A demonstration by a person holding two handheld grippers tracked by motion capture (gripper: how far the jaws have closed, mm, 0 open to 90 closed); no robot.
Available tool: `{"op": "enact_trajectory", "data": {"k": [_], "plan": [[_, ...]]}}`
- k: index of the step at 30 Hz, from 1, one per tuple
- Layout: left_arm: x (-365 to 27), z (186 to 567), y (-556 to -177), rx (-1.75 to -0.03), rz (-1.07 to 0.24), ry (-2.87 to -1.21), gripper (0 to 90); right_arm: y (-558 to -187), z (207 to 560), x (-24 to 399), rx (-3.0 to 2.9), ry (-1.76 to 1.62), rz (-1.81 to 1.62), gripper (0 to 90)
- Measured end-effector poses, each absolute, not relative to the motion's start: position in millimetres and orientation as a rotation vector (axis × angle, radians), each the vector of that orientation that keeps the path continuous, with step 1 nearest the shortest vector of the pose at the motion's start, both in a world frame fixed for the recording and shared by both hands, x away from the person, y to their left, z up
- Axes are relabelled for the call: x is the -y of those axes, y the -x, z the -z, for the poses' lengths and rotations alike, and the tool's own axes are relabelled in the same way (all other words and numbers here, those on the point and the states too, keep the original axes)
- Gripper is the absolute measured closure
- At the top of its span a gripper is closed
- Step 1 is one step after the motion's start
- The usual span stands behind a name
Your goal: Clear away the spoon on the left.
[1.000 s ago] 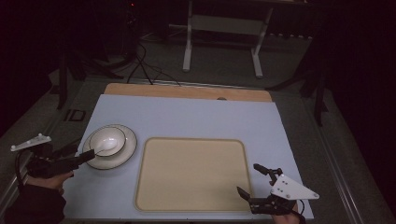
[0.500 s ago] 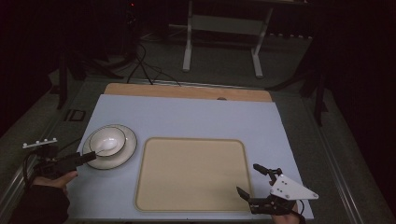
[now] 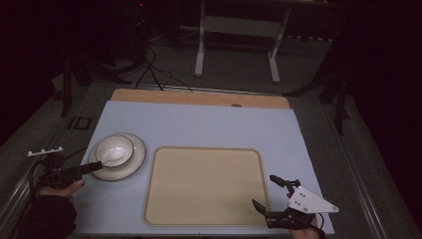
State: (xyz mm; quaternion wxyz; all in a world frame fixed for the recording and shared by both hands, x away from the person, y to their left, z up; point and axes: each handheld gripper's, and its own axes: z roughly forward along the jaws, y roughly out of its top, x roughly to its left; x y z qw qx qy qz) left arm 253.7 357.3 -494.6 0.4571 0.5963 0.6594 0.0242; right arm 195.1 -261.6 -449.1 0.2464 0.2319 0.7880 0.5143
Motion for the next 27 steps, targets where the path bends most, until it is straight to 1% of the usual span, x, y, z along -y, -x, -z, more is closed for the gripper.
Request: {"op": "enact_trajectory", "data": {"k": [3,6,7,8,9,10,14,21,22,23,24,27], "plan": [[-356.6,495.9,-255.8,-1.633,-0.052,-1.481,57.5,-195.0,448.9,261.6,-2.149,-0.632,-1.400,13.7],[-355.3,496.4,-257.2,-1.641,-0.051,-1.478,64.1,-195.0,449.0,261.6,-2.148,-0.633,-1.399,13.8],[-355.2,496.9,-257.6,-1.637,-0.044,-1.474,68.3,-195.0,449.0,261.8,-2.149,-0.634,-1.398,13.8],[-354.9,497.1,-258.0,-1.642,-0.043,-1.473,68.3,-195.0,449.0,261.8,-2.149,-0.634,-1.398,13.8],[-354.7,496.9,-258.0,-1.648,-0.052,-1.474,70.9,-195.0,449.0,261.8,-2.148,-0.636,-1.397,13.8],[-355.0,496.9,-258.1,-1.648,-0.048,-1.474,70.9,-195.0,449.0,261.8,-2.148,-0.636,-1.397,13.8],[-355.2,496.3,-257.6,-1.628,-0.059,-1.495,75.5,-194.4,449.0,261.1,-2.147,-0.632,-1.395,13.8],[-351.4,493.8,-257.9,-1.636,-0.071,-1.509,79.5,-194.9,448.7,262.1,-2.145,-0.637,-1.399,13.9],[-350.9,493.5,-258.1,-1.637,-0.069,-1.508,82.3,-194.8,448.7,262.0,-2.142,-0.636,-1.398,13.9],[-350.3,493.4,-258.1,-1.637,-0.068,-1.509,82.3,-194.8,448.7,262.0,-2.142,-0.636,-1.398,13.9],[-349.5,493.0,-258.0,-1.640,-0.077,-1.513,84.2,-194.8,448.5,262.2,-2.141,-0.635,-1.398,13.9],[-347.7,492.4,-258.3,-1.639,-0.073,-1.521,84.8,-195.1,448.1,263.4,-2.133,-0.638,-1.401,13.9]]}}
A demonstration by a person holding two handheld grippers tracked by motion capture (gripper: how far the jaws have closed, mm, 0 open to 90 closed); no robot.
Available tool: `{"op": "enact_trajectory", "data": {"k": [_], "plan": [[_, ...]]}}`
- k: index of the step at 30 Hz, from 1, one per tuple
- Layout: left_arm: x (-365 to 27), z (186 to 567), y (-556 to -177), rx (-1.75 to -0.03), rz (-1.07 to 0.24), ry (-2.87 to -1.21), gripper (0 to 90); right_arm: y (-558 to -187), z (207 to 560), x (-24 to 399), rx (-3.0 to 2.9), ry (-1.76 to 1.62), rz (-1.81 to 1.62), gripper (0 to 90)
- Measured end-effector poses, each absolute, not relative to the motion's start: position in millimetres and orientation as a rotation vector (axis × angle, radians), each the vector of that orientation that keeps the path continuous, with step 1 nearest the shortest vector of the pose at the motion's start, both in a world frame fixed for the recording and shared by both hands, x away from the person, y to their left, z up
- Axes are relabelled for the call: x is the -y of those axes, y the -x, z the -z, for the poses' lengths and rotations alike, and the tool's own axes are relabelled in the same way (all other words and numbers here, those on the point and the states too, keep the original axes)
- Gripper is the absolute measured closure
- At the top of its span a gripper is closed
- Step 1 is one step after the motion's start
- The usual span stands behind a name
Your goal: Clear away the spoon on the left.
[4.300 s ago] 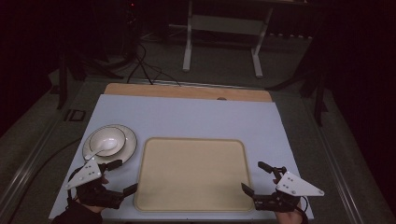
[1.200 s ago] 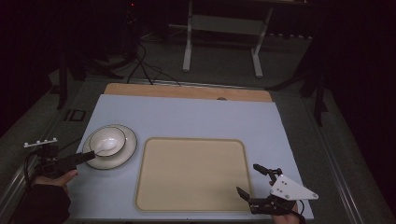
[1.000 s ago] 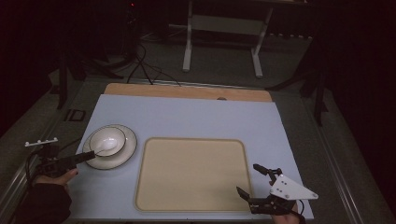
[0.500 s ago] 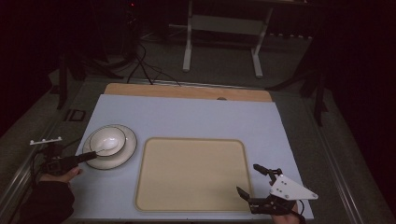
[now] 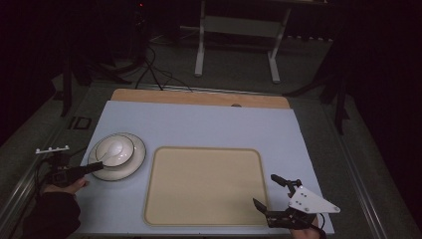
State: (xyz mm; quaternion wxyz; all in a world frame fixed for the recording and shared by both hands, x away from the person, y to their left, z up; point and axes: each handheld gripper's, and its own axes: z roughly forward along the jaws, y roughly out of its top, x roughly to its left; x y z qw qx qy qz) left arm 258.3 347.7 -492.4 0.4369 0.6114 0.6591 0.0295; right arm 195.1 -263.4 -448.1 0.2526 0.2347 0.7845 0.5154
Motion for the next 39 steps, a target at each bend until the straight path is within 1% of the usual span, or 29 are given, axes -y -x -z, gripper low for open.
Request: {"op": "enact_trajectory", "data": {"k": [9,23,31,37,39], "plan": [[-343,487,-256,-1.632,-0.081,-1.535,85.1,-196,448,264,-2.132,-0.650,-1.403,13.9],[-335,456,-233,-1.642,-0.199,-1.499,85.1,-196,447,266,-2.110,-0.665,-1.410,13.9],[-319,437,-220,-1.618,-0.268,-1.519,85.2,-196,447,267,-2.105,-0.681,-1.415,13.9],[-310,431,-216,-1.623,-0.302,-1.516,85.2,-197,447,269,-2.097,-0.682,-1.423,13.9],[-308,430,-215,-1.619,-0.290,-1.522,85.2,-197,447,269,-2.097,-0.687,-1.424,13.9]]}}
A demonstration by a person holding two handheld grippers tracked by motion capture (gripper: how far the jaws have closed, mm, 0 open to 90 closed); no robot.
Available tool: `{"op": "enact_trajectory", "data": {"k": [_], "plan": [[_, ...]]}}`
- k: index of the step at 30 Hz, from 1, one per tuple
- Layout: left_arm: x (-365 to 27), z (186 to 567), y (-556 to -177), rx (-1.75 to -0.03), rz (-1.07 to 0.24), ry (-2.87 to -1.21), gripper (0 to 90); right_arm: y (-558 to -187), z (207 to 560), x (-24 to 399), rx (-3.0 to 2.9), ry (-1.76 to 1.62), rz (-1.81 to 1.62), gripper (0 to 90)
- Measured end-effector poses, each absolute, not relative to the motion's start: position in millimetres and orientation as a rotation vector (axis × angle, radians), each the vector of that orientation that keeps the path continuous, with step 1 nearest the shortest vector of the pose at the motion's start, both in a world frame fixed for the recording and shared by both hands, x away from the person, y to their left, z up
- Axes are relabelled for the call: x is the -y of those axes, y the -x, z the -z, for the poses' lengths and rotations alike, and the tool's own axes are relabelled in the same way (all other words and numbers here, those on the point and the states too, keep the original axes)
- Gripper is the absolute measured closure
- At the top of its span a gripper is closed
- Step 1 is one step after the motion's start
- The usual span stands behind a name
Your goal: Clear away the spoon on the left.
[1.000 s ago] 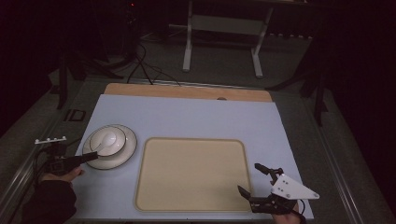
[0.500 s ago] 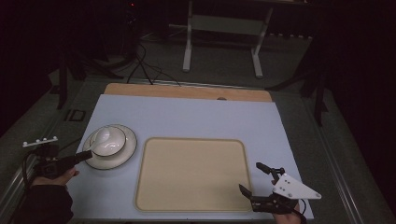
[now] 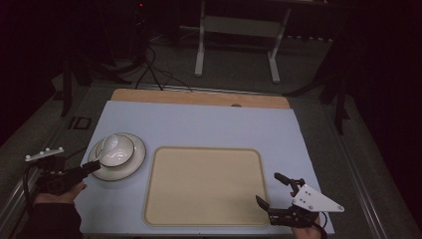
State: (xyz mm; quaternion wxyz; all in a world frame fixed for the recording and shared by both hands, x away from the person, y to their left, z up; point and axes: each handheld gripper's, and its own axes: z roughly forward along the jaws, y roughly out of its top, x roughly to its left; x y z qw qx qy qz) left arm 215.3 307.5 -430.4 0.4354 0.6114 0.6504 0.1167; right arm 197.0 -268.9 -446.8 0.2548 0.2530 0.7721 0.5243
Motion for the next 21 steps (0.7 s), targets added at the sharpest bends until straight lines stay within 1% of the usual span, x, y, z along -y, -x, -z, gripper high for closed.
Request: {"op": "enact_trajectory", "data": {"k": [4,8,10,21], "plan": [[-301,427,-213,-1.609,-0.294,-1.502,85.2,-197,447,270,-2.097,-0.694,-1.428,13.9],[-293,423,-212,-1.596,-0.304,-1.519,85.2,-197,447,271,-2.094,-0.697,-1.431,13.9],[-288,420,-210,-1.589,-0.332,-1.531,85.2,-197,447,271,-2.093,-0.699,-1.432,13.9],[-265,410,-204,-1.536,-0.352,-1.544,85.2,-197,447,271,-2.093,-0.704,-1.438,13.9]]}}
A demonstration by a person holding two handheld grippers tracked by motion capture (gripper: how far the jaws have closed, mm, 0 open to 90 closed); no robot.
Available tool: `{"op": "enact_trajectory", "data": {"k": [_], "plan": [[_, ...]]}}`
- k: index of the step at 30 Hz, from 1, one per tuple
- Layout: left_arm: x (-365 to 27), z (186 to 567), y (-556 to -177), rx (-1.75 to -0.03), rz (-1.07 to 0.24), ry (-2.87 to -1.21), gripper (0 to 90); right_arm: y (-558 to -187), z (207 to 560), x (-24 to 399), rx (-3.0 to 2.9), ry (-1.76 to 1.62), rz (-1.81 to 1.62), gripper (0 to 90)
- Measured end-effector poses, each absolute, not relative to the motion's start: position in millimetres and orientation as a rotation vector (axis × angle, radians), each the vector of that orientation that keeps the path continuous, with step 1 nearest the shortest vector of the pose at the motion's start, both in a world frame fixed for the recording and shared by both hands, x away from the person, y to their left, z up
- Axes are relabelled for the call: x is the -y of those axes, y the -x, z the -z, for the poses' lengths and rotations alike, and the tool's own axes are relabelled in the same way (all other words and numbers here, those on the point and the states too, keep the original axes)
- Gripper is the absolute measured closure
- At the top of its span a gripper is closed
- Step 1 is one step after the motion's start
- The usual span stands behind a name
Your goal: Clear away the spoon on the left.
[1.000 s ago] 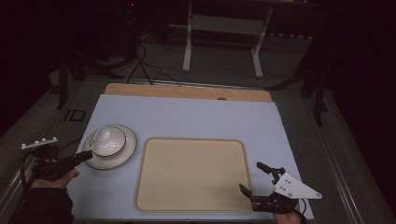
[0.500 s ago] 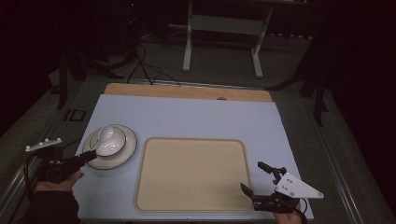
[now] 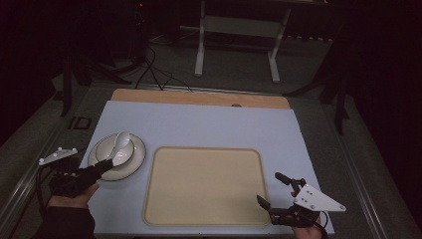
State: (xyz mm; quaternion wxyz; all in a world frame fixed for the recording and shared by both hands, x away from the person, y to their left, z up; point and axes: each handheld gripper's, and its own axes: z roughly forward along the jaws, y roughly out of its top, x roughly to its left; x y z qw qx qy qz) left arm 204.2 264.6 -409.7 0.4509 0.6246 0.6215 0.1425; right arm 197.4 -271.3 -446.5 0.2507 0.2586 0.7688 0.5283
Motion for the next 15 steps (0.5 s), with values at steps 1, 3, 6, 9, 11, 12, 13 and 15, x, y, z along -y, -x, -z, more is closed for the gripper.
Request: {"op": "enact_trajectory", "data": {"k": [1,3,6,9,11,12,13,15], "plan": [[-263,410,-204,-1.534,-0.351,-1.536,85.2,-197,447,271,-2.093,-0.706,-1.438,13.9],[-258,410,-204,-1.525,-0.360,-1.547,85.2,-198,447,271,-2.095,-0.704,-1.438,13.9],[-250,409,-204,-1.515,-0.373,-1.556,85.1,-198,447,271,-2.097,-0.704,-1.436,13.9],[-245,408,-205,-1.506,-0.375,-1.558,85.2,-198,447,271,-2.099,-0.701,-1.436,13.9],[-240,408,-205,-1.503,-0.376,-1.569,85.2,-198,447,271,-2.098,-0.701,-1.438,13.9],[-239,409,-204,-1.501,-0.372,-1.561,85.2,-198,447,271,-2.097,-0.706,-1.438,13.9],[-237,409,-204,-1.500,-0.372,-1.562,85.2,-198,447,271,-2.096,-0.706,-1.439,13.9],[-235,409,-203,-1.499,-0.376,-1.554,85.2,-198,447,271,-2.095,-0.703,-1.441,13.9]]}}
